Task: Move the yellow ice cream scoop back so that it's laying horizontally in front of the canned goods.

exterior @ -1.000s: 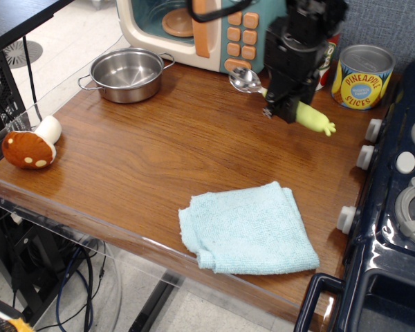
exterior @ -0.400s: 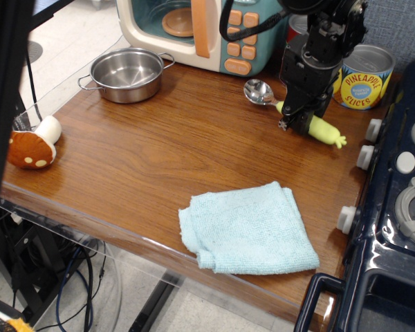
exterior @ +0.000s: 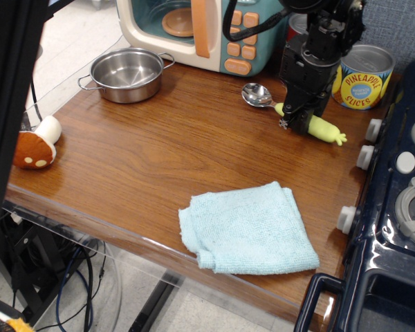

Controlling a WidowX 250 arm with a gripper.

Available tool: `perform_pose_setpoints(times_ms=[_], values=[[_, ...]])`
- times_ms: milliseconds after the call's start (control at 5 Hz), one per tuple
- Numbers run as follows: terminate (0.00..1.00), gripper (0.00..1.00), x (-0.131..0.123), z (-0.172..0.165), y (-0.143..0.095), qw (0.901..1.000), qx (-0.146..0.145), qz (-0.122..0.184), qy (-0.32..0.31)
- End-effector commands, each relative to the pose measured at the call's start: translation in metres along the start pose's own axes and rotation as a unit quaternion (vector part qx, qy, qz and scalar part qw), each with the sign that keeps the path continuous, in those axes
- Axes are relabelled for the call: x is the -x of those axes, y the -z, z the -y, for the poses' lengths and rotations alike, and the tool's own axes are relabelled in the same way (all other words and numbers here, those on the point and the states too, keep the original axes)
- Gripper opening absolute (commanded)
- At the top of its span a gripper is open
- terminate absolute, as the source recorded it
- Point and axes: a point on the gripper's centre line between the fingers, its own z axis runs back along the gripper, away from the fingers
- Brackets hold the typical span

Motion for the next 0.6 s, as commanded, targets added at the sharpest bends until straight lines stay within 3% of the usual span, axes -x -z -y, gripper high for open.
perform_pose_setpoints(times_ms=[0,400], values=[[0.00,1.00,-0.013,0.010,-0.028,0.9994,0.022,0.014,-0.025],[0.00,1.00,-0.016,0.009,-0.047,0.9991,0.029,0.020,-0.025]])
